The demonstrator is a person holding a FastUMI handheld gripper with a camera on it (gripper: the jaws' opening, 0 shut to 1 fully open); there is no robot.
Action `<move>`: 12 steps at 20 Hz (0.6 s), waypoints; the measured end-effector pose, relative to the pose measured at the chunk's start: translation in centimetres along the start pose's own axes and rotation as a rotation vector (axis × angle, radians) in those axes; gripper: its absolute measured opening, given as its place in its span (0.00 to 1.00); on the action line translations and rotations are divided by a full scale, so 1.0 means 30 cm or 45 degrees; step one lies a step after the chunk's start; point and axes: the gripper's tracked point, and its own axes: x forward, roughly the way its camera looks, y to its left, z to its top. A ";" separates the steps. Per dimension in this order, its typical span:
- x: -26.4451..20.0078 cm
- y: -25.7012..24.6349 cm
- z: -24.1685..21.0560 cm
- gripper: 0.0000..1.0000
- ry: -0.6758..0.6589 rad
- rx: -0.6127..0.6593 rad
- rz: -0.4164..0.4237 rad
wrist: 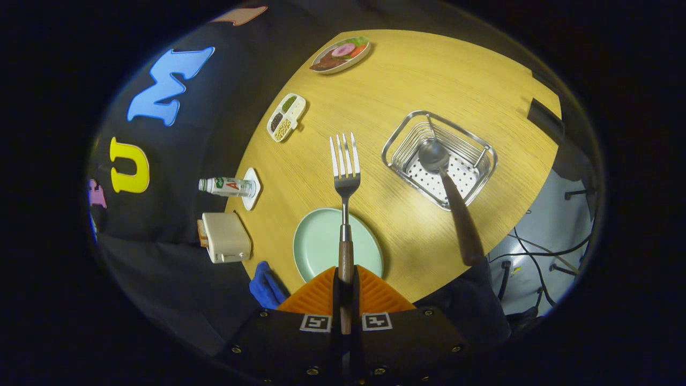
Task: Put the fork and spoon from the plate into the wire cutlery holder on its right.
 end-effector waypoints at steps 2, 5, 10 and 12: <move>-0.022 -0.022 0.017 0.06 -0.027 0.043 0.003; -0.040 -0.049 0.022 0.07 -0.042 0.101 0.012; -0.041 -0.075 0.017 0.07 -0.023 0.231 0.041; -0.034 -0.094 0.010 0.07 -0.006 0.272 0.032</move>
